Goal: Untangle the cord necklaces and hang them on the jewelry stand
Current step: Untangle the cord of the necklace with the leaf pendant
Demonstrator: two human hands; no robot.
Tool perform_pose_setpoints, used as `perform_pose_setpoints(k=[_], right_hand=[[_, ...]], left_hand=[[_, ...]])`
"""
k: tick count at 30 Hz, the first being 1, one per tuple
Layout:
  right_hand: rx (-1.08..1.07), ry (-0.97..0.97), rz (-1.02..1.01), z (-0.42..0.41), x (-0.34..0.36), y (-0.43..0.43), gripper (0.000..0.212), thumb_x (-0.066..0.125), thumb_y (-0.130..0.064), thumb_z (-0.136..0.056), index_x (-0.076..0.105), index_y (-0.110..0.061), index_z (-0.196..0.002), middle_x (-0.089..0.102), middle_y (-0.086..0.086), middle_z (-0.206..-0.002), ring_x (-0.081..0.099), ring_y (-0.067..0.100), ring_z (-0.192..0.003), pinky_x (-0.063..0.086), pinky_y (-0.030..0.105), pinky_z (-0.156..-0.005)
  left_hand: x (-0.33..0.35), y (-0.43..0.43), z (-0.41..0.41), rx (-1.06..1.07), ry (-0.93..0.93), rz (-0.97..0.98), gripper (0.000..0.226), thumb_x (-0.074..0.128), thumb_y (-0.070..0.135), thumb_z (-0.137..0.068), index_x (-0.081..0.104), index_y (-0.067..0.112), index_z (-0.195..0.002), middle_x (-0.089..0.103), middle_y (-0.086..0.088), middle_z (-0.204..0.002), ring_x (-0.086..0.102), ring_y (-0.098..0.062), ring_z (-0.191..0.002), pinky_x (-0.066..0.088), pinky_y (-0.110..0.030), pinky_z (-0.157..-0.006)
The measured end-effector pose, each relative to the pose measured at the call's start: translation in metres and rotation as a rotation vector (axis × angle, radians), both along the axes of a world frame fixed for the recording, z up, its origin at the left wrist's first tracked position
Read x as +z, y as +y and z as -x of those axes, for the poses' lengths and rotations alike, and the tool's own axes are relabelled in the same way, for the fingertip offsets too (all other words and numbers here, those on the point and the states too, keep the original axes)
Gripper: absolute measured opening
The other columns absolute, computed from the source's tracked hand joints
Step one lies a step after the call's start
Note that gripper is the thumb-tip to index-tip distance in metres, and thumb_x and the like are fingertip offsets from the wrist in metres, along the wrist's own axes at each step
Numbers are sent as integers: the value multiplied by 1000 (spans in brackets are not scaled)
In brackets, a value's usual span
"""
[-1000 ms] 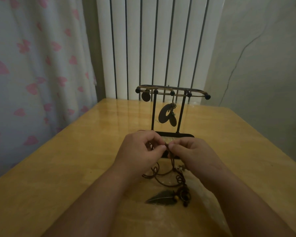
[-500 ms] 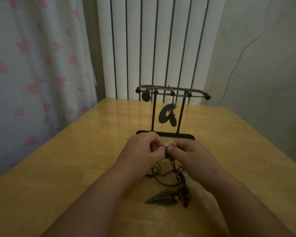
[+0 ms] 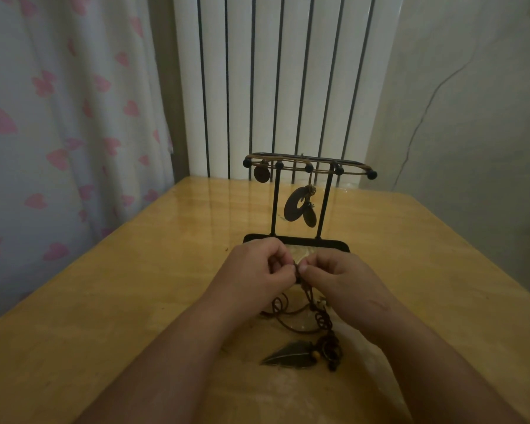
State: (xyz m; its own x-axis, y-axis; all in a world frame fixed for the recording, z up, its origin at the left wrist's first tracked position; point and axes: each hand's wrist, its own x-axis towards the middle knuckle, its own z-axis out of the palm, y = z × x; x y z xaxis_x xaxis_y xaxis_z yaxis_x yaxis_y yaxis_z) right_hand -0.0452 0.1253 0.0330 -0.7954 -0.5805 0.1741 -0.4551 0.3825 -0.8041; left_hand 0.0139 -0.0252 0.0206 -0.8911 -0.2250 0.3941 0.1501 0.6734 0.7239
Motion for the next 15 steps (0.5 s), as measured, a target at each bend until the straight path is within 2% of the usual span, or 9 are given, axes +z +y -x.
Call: perform_pose_setpoints(k=[5, 8, 11, 15], right_hand=[[4, 23, 4, 1, -1, -1, 20, 57, -31, -93, 69, -31, -78, 70, 0, -79, 65, 22, -81, 57, 44, -78], [-4, 37, 23, 2, -2, 0, 15, 60, -30, -92, 70, -32, -81, 70, -5, -79, 65, 13, -78, 57, 33, -71], [-38, 125, 13, 4, -4, 0, 7, 63, -30, -90, 68, -34, -85, 67, -11, -79, 61, 0, -73, 45, 15, -57], [-5, 199, -48, 1, -5, -1, 13, 62, -28, -91, 62, -39, -84, 63, -13, -74, 57, -5, -68, 42, 10, -54]], left_hand=[[0, -1, 0, -28, -24, 10, 18, 64, 20, -87, 57, 33, -76, 55, 10, -67, 48, -2, -58, 38, -17, -53], [0, -2, 0, -52, -31, 6, 20, 62, 19, -88, 54, 33, -75, 53, 9, -65, 46, -1, -57, 36, -16, -52], [0, -3, 0, -59, -47, 20, 20, 61, 19, -90, 54, 32, -77, 53, 9, -67, 46, -1, -58, 36, -16, -51], [0, -4, 0, -66, -74, 32, 20, 60, 19, -92, 54, 33, -79, 55, 9, -70, 48, 1, -59, 37, -13, -51]])
